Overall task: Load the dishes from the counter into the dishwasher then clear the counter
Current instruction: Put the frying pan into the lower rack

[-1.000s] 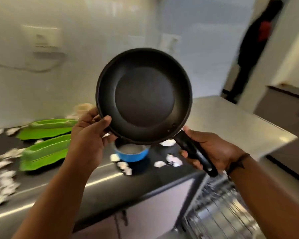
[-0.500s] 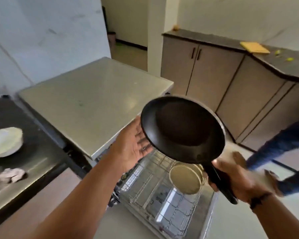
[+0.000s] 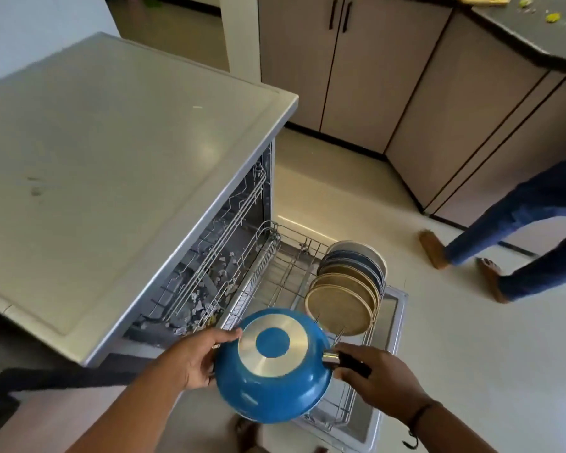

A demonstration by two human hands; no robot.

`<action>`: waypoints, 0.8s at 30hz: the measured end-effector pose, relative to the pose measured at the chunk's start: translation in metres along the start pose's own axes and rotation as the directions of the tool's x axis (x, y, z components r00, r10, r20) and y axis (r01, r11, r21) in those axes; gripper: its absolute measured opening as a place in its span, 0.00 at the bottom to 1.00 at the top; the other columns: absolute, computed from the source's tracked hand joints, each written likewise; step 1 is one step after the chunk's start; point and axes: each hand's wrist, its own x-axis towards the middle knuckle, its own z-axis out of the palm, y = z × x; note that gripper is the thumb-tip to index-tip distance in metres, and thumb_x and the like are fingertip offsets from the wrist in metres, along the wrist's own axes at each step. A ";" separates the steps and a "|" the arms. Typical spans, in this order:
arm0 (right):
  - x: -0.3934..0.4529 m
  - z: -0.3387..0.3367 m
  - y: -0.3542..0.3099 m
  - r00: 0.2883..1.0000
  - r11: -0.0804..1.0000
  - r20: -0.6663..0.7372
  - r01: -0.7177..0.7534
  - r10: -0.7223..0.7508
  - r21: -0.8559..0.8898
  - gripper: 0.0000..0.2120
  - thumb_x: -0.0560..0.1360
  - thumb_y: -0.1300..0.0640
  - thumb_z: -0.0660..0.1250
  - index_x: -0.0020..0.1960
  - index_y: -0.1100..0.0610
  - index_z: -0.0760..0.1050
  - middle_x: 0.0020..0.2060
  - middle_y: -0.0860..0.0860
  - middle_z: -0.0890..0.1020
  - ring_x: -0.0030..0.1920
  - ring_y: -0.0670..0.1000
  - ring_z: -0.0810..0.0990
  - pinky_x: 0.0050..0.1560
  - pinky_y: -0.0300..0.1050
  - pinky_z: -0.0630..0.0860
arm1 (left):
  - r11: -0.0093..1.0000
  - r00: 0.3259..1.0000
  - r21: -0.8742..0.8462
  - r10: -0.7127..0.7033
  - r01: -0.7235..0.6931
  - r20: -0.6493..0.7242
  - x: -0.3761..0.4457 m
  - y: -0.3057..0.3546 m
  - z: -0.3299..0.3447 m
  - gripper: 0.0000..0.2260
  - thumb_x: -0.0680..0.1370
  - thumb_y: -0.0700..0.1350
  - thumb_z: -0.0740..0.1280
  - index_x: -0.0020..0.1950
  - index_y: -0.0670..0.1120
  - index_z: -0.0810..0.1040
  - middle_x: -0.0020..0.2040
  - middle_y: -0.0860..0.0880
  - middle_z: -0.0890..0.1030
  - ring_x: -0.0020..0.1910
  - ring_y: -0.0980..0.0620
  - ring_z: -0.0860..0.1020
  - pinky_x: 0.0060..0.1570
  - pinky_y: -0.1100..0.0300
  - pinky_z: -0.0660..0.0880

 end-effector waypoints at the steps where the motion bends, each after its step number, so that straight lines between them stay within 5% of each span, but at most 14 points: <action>1: 0.011 0.007 -0.003 1.000 1.000 0.009 0.013 -0.013 -0.022 0.21 0.71 0.34 0.63 0.63 0.34 0.70 0.52 0.35 0.80 0.53 0.40 0.79 0.53 0.38 0.76 | 1.000 1.000 -0.003 0.018 -0.018 -0.003 0.012 -0.001 -0.004 0.19 0.66 0.46 0.77 0.53 0.41 0.79 0.49 0.43 0.82 0.49 0.44 0.78 0.40 0.55 0.74; 5: 0.062 0.046 -0.005 0.997 0.994 0.065 -0.039 0.046 -0.098 0.19 0.74 0.42 0.64 0.63 0.38 0.66 0.54 0.42 0.81 0.54 0.47 0.79 0.52 0.43 0.76 | 0.989 0.988 0.050 0.142 -0.139 -0.067 0.066 0.001 -0.014 0.14 0.69 0.40 0.74 0.53 0.43 0.80 0.48 0.42 0.84 0.51 0.40 0.80 0.53 0.48 0.75; 8: 0.110 0.093 0.010 0.993 0.991 0.098 -0.058 0.069 -0.117 0.20 0.76 0.46 0.62 0.67 0.42 0.65 0.57 0.47 0.80 0.56 0.52 0.79 0.53 0.45 0.75 | 0.986 0.979 0.022 0.167 -0.166 -0.118 0.132 0.004 -0.022 0.13 0.67 0.41 0.73 0.51 0.43 0.82 0.48 0.37 0.83 0.49 0.34 0.81 0.53 0.41 0.76; 13: 0.182 0.170 0.046 0.987 0.990 0.116 -0.101 0.112 -0.100 0.17 0.77 0.46 0.61 0.65 0.45 0.67 0.55 0.52 0.81 0.54 0.58 0.80 0.49 0.49 0.76 | 0.986 0.969 -0.011 0.162 -0.167 -0.187 0.234 0.002 -0.027 0.03 0.71 0.44 0.70 0.41 0.45 0.80 0.37 0.42 0.81 0.36 0.44 0.78 0.41 0.54 0.74; 18: 0.231 0.220 0.053 0.990 0.990 0.115 -0.061 0.076 -0.130 0.16 0.79 0.49 0.59 0.66 0.50 0.67 0.54 0.55 0.81 0.52 0.61 0.80 0.47 0.50 0.76 | 0.990 0.938 0.022 0.138 -0.138 -0.318 0.316 -0.004 -0.056 0.21 0.58 0.60 0.73 0.42 0.46 0.82 0.44 0.40 0.83 0.39 0.43 0.79 0.43 0.50 0.75; 24: 0.262 0.246 0.060 0.985 0.987 0.151 -0.054 0.077 -0.153 0.15 0.79 0.52 0.58 0.66 0.52 0.66 0.54 0.56 0.80 0.51 0.61 0.81 0.47 0.51 0.76 | 0.956 0.878 0.165 0.287 -0.241 -0.384 0.343 -0.003 -0.055 0.27 0.60 0.62 0.70 0.48 0.42 0.81 0.42 0.40 0.81 0.38 0.44 0.78 0.41 0.50 0.74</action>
